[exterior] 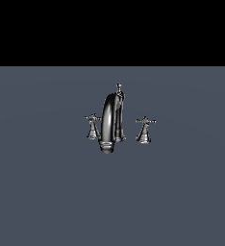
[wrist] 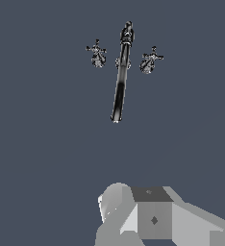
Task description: Turn on the faucet by rotating a designated handle.
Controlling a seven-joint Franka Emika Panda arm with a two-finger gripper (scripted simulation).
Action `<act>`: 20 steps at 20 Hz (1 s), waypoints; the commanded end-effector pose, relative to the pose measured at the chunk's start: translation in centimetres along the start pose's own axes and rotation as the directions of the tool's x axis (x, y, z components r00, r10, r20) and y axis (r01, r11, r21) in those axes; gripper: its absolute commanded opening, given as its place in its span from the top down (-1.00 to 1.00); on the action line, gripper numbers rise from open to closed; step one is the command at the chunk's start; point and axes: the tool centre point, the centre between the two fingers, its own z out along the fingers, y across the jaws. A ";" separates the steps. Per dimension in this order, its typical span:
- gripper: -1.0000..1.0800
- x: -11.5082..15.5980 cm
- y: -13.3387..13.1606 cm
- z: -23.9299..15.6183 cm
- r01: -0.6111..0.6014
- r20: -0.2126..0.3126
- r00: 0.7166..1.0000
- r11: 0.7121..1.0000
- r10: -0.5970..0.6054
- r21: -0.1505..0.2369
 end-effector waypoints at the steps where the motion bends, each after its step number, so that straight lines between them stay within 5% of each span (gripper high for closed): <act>1: 0.29 -0.1 0.0 0.4 -0.005 0.011 1.000 1.000 0.005 0.020; 3: 0.15 0.2 -0.5 3.8 0.033 0.096 0.995 0.999 -0.029 -0.040; 4: 0.32 -0.7 -1.7 5.2 0.050 0.141 0.989 0.999 -0.050 -0.001; 6: 0.62 0.7 -1.7 9.0 0.069 0.171 0.983 0.998 -0.066 -0.007; 8: 0.49 1.5 -1.6 12.1 0.035 0.209 0.977 0.998 -0.046 0.057; 9: 0.65 2.2 -1.4 13.1 0.005 0.219 0.975 0.996 -0.024 0.089; 10: 0.53 2.7 -3.5 14.3 0.051 0.228 0.971 0.996 -0.067 0.072; 11: 0.35 3.5 -2.2 15.5 -0.039 0.237 0.971 0.996 0.019 0.080; 12: 0.16 4.3 -4.6 16.0 0.004 0.218 0.976 0.999 -0.013 0.044; 13: 0.03 4.1 -3.5 18.3 -0.067 0.260 0.964 0.997 0.053 0.043; 14: -0.14 4.0 -7.4 19.4 0.022 0.254 0.967 0.999 -0.033 0.043; 15: -0.09 4.9 -4.0 20.9 -0.052 0.269 0.962 0.998 0.042 0.031; 16: 0.07 6.5 -7.4 20.5 0.004 0.230 0.973 0.998 -0.019 0.064; 19: 0.51 11.4 -4.0 21.7 -0.153 0.179 0.974 0.987 0.141 0.052; 20: 0.61 11.4 -4.9 23.4 -0.057 0.182 0.982 0.998 0.052 0.026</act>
